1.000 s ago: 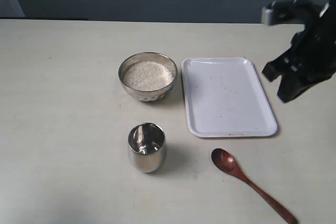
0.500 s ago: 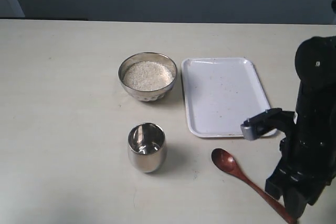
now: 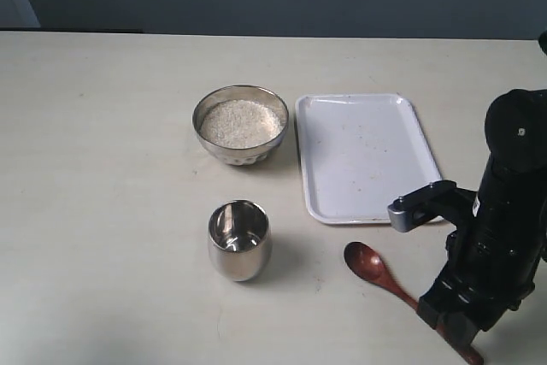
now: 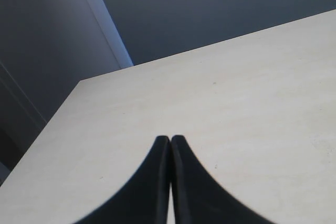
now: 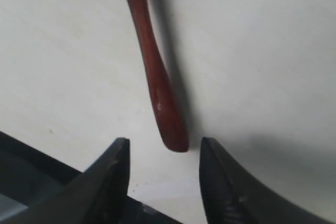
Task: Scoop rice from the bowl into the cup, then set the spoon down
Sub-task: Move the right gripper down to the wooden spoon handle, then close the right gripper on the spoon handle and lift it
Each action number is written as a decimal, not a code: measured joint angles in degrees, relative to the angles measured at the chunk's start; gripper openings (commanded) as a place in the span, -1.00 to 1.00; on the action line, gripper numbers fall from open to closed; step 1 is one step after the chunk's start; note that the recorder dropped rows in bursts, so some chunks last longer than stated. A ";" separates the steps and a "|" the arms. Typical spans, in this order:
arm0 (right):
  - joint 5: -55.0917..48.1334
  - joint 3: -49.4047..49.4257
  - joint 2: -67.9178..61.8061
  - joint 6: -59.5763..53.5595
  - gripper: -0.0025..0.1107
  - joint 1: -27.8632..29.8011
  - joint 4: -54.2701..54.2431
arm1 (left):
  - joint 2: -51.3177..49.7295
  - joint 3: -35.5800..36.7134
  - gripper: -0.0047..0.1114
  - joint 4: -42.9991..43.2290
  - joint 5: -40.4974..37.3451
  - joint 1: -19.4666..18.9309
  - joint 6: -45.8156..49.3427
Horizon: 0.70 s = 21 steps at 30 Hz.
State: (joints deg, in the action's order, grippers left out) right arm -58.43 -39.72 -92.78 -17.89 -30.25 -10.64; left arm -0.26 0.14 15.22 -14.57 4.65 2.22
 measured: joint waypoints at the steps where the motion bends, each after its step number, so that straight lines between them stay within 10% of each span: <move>1: 0.11 0.00 -0.24 0.00 -0.22 0.00 -0.10 | 0.00 0.00 -0.91 0.00 0.00 0.00 0.00; 21: 3.74 0.56 -4.67 0.08 -0.22 0.00 -1.31 | 0.00 0.00 -0.91 0.00 0.00 0.00 0.00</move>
State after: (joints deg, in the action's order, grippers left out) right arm -54.70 -39.16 -97.45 -17.81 -30.25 -11.95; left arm -0.26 0.14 15.22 -14.57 4.65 2.22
